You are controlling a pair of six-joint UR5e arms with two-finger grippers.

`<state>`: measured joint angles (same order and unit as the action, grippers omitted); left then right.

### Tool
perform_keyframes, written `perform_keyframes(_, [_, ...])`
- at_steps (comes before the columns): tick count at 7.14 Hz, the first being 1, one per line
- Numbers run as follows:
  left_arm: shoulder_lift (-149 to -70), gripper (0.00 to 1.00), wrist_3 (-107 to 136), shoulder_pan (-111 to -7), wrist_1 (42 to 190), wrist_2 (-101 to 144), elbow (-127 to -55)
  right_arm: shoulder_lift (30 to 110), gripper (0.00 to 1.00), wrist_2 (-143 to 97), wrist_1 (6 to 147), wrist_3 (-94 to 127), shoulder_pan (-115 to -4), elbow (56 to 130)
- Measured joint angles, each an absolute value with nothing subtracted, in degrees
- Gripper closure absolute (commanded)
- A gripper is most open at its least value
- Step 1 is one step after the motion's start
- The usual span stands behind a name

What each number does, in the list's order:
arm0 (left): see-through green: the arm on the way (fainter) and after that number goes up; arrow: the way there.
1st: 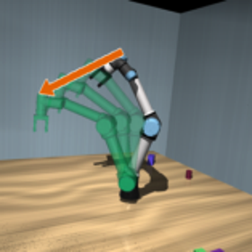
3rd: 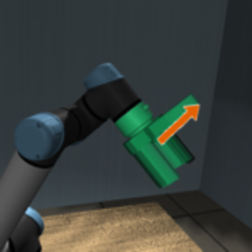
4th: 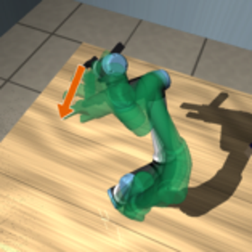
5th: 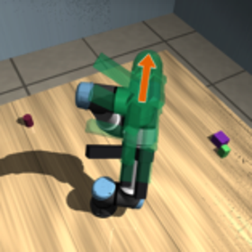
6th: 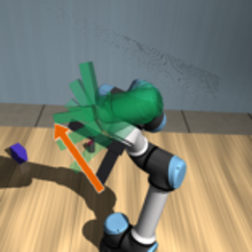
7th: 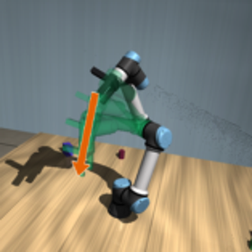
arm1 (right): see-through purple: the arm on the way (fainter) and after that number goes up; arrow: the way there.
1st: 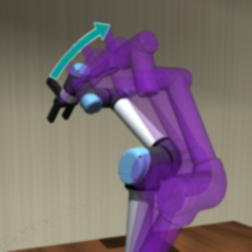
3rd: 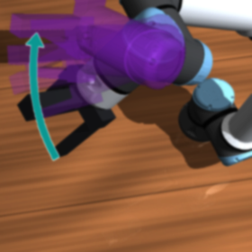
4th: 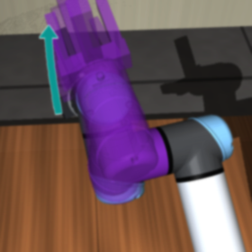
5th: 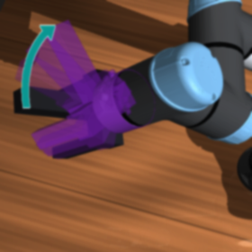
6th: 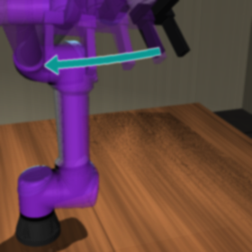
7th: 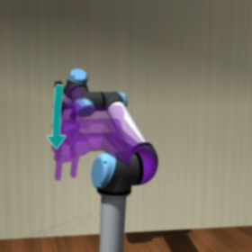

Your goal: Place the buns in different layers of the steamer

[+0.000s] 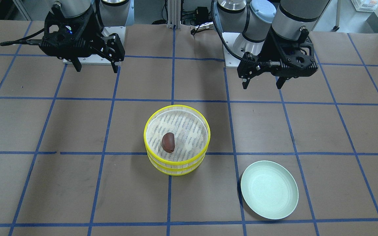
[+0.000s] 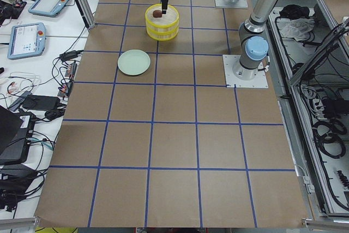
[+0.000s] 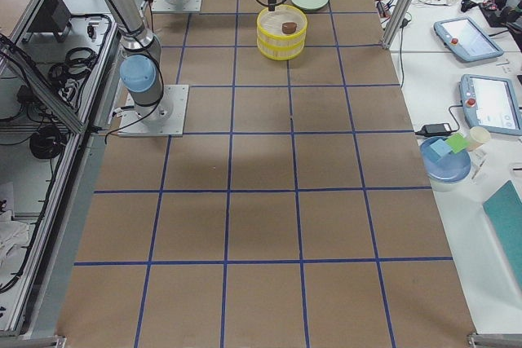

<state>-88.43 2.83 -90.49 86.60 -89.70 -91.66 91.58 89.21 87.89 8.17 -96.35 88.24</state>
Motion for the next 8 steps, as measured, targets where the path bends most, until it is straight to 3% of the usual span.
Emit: perform_keyframes(8, [-88.6,0.0,2.1,-90.0,86.9,-89.2,-92.7,91.5,0.0,89.2,87.9,8.1,-96.3,88.2])
